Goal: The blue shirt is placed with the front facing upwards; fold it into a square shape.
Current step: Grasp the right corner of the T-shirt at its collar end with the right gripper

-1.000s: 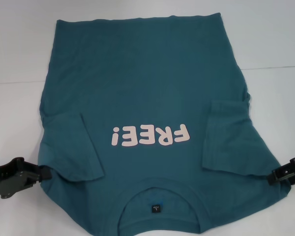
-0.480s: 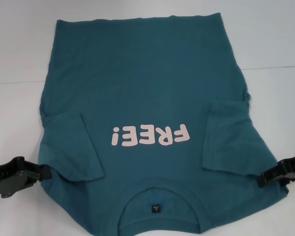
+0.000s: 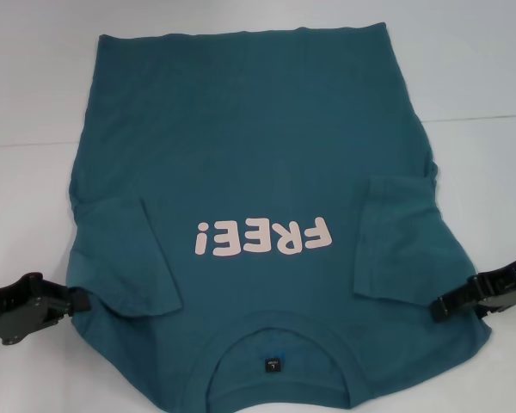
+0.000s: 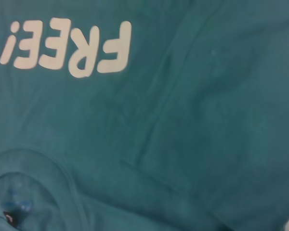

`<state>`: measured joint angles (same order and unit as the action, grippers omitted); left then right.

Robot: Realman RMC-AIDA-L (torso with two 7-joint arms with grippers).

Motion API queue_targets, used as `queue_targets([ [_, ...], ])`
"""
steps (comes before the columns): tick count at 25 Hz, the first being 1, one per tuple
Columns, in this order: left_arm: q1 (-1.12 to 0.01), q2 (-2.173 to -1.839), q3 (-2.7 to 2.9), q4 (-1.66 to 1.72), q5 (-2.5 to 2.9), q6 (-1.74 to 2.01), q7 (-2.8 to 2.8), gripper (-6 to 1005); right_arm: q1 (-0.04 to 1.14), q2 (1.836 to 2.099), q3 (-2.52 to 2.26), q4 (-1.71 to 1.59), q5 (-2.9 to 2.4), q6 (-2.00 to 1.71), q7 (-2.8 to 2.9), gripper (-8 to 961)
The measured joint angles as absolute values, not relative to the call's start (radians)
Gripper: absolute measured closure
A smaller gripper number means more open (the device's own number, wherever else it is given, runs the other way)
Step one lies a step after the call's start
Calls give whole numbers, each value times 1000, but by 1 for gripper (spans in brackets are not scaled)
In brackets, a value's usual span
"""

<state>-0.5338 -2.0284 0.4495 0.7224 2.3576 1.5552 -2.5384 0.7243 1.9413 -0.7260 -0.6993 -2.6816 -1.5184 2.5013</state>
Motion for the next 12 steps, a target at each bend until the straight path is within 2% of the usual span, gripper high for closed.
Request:
queue_targets([
  [9,-535,-2029,449,722,2355,1552,-2540,991,726,1942,-733,-699,-2677,-1517,2503,155],
  [12,-535,-2029,449,722,2350,1552,-2540,991,726,1943,-739,-702,-2678,-1523,2502,265],
])
